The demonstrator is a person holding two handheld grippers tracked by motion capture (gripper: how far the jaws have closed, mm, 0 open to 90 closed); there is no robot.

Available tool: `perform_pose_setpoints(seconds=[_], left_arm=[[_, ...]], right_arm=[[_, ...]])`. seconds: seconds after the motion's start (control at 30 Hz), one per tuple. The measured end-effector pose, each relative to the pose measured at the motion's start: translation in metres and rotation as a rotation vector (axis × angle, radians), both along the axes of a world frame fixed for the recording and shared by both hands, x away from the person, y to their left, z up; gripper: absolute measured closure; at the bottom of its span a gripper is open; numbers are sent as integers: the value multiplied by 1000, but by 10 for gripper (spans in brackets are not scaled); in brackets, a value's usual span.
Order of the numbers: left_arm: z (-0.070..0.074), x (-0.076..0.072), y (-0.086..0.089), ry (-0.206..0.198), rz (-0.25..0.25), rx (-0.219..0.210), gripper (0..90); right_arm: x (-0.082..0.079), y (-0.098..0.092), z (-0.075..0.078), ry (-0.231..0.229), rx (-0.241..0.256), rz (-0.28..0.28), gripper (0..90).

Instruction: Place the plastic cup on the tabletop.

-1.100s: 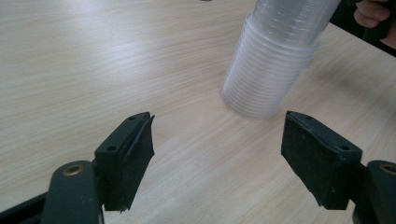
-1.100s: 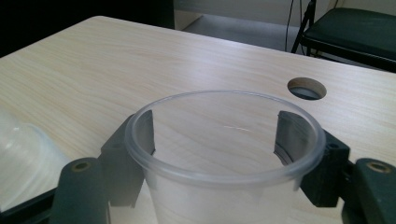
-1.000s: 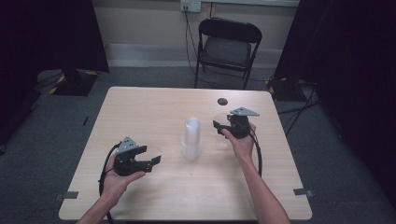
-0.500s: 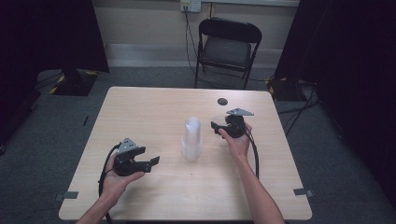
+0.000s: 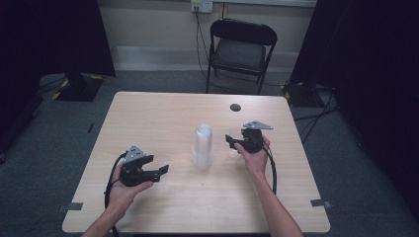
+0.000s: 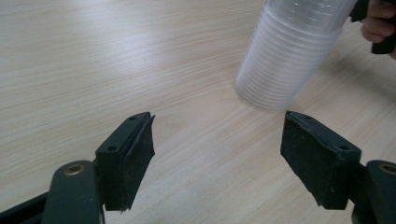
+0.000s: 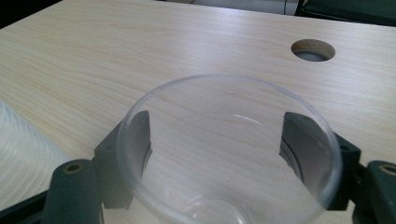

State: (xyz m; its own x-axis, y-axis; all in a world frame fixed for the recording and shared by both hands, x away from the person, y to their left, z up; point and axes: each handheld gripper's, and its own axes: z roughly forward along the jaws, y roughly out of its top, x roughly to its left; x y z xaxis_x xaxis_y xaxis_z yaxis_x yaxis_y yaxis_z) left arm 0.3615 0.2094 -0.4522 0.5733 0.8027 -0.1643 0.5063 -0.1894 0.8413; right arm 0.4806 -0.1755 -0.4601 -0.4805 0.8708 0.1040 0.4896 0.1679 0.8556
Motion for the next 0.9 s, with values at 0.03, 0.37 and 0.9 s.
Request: perform_pose_setpoints(seconds=[0.03, 0.37, 0.9], left_arm=[[0, 0, 1, 2, 4, -8, 256], [-2, 3, 4, -3, 14, 14, 256], [-4, 4, 4, 17, 15, 18, 268]], right_arm=[[-1, -1, -1, 1, -7, 6, 248], [-10, -2, -3, 14, -11, 23, 217], [-27, -11, -14, 59, 2, 18, 148]])
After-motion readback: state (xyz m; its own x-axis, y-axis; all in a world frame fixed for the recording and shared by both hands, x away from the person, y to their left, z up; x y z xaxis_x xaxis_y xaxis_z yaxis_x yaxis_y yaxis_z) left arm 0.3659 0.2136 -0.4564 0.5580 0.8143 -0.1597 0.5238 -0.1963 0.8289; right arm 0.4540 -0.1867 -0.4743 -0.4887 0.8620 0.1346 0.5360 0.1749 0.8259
